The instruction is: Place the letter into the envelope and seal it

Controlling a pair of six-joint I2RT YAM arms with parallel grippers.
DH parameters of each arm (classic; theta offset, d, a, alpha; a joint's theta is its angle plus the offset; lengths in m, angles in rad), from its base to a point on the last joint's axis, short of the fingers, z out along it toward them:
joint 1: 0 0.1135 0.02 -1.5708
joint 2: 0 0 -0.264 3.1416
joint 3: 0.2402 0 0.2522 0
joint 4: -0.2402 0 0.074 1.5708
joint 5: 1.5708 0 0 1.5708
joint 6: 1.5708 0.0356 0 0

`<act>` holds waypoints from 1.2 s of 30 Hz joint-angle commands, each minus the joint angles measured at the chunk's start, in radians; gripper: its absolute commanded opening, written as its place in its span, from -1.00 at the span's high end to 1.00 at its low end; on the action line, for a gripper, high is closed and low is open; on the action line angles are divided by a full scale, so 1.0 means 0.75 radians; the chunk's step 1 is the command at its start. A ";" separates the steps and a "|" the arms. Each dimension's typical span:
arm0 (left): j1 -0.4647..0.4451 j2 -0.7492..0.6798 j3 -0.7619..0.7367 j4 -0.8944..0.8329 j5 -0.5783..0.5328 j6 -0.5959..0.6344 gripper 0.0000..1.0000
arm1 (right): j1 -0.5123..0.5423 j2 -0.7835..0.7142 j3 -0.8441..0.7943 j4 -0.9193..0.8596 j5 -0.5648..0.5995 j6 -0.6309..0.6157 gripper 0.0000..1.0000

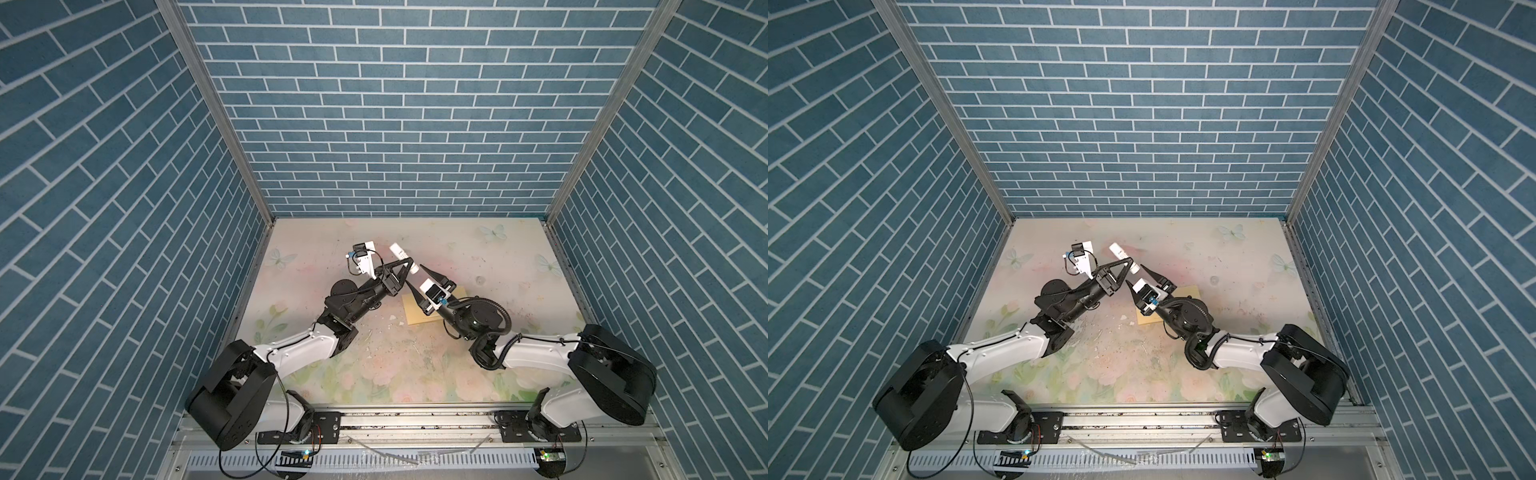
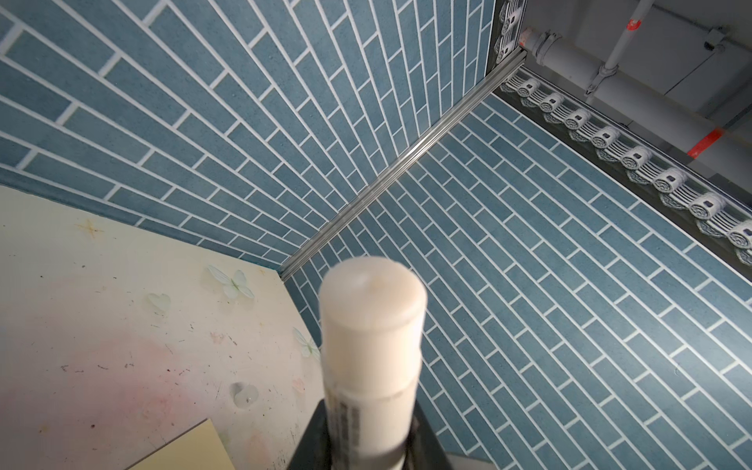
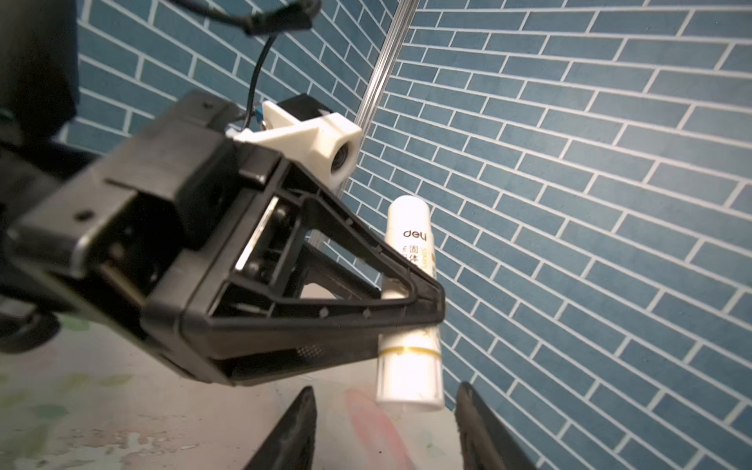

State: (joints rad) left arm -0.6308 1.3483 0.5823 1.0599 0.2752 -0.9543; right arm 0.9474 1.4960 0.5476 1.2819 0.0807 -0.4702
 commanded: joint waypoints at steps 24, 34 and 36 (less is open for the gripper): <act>-0.002 -0.017 -0.007 0.043 0.015 0.002 1.00 | 0.035 0.108 0.137 0.155 0.200 -0.173 0.45; -0.002 -0.012 -0.007 0.047 0.019 0.003 1.00 | 0.027 0.047 0.143 0.139 0.136 0.057 0.91; -0.002 -0.012 -0.007 0.045 0.021 0.004 1.00 | 0.012 0.008 0.145 0.081 0.083 0.154 0.94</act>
State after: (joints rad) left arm -0.6304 1.3479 0.5823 1.0763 0.2714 -0.9573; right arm 0.9649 1.5612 0.6094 1.3293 0.1951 -0.4885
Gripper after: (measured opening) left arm 0.273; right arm 0.250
